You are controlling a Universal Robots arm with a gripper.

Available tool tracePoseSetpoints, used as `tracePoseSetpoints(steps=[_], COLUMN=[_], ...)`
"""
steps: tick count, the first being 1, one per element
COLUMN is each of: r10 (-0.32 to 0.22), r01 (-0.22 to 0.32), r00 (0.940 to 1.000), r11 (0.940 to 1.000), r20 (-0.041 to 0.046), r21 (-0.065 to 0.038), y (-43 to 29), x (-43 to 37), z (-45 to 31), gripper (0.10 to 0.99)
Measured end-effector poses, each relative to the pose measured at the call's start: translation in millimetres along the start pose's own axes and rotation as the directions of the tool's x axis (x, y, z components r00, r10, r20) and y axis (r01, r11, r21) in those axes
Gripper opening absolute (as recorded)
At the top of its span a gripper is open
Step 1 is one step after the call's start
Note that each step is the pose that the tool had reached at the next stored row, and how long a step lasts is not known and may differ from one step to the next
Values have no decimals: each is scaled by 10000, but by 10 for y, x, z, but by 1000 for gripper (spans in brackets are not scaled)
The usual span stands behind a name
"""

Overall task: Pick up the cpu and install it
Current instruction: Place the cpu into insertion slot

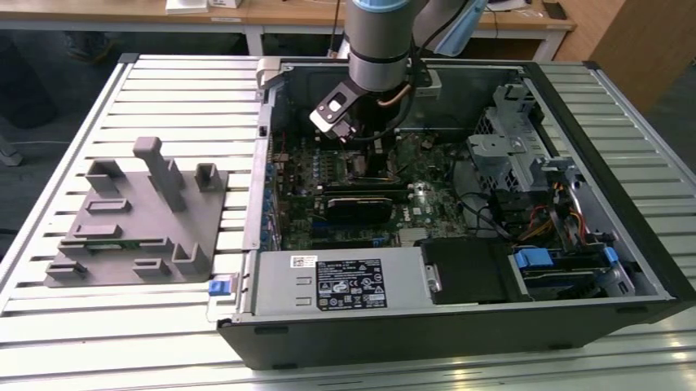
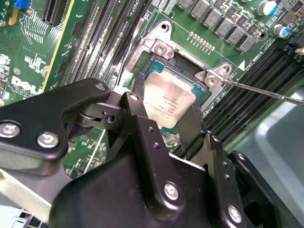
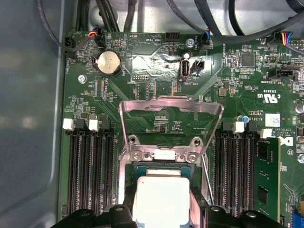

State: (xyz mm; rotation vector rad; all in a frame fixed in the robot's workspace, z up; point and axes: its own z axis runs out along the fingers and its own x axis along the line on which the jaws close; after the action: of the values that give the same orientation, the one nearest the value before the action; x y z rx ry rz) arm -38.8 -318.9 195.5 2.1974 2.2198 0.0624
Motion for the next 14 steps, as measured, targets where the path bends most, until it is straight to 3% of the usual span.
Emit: tracePoseSetpoints(steps=[10, 14], r10=[-1, -1], r01=[1, 1], r00=[10000, 10000], r11=[10000, 10000], r20=[-12, -3], r21=[-5, -2], y=[1, 0], x=[2, 0], z=[6, 4], gripper=[525, 600])
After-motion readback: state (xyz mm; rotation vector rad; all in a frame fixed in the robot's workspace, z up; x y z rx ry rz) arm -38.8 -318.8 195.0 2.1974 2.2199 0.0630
